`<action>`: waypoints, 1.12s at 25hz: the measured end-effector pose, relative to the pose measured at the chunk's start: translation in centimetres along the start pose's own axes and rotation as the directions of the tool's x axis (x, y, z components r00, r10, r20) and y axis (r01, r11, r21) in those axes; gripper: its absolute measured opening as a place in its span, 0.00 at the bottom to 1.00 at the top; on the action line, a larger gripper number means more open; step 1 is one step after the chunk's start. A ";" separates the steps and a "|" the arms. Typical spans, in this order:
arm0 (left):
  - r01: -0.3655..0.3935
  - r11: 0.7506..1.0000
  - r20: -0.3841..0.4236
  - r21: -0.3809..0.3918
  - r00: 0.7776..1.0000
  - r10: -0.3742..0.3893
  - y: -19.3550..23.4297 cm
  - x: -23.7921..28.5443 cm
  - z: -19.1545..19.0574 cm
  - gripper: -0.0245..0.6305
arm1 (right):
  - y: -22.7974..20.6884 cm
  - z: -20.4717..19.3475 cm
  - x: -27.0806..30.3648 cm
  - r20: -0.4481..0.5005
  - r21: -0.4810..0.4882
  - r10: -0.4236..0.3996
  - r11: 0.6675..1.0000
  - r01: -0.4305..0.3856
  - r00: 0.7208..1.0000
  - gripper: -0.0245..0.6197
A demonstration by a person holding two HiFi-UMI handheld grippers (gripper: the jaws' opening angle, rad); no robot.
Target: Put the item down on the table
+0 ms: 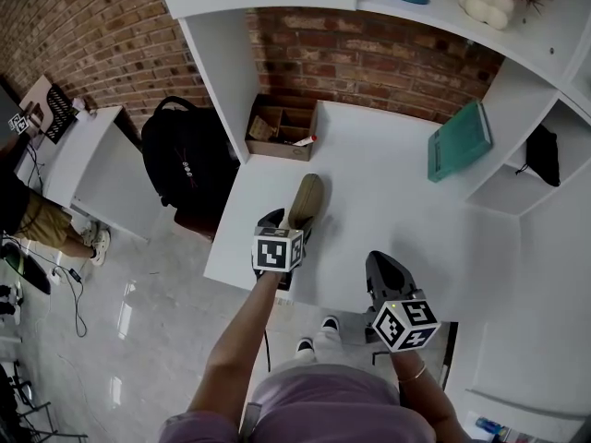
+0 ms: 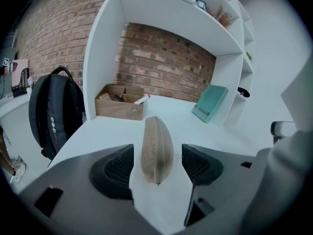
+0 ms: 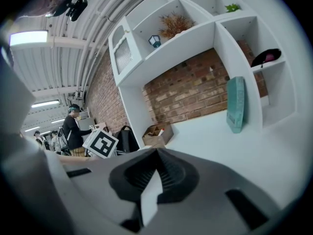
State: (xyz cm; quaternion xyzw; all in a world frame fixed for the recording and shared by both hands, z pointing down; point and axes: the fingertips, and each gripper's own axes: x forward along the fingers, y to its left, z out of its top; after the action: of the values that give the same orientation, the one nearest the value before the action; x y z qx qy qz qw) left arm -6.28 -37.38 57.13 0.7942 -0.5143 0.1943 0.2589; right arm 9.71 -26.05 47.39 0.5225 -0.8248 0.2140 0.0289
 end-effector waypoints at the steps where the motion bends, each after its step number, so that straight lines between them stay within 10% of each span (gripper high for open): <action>1: 0.003 1.000 0.009 0.000 1.000 -0.003 -0.1 -0.5 0.1 0.51 | 0.2 0.0 0.0 0.000 -0.002 0.003 1.000 -0.003 1.000 0.04; 28: -0.015 1.000 0.177 -0.027 0.984 0.020 -1.2 -13.3 -1.6 0.22 | 4.5 -0.9 -0.9 -0.012 -0.063 0.066 0.996 -0.066 0.998 0.04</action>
State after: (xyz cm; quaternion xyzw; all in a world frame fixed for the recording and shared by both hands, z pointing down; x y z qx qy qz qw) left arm -10.53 -26.54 50.49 0.8005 -0.5447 0.1184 0.2202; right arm 6.05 -23.34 46.49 0.4927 -0.8479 0.1910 0.0425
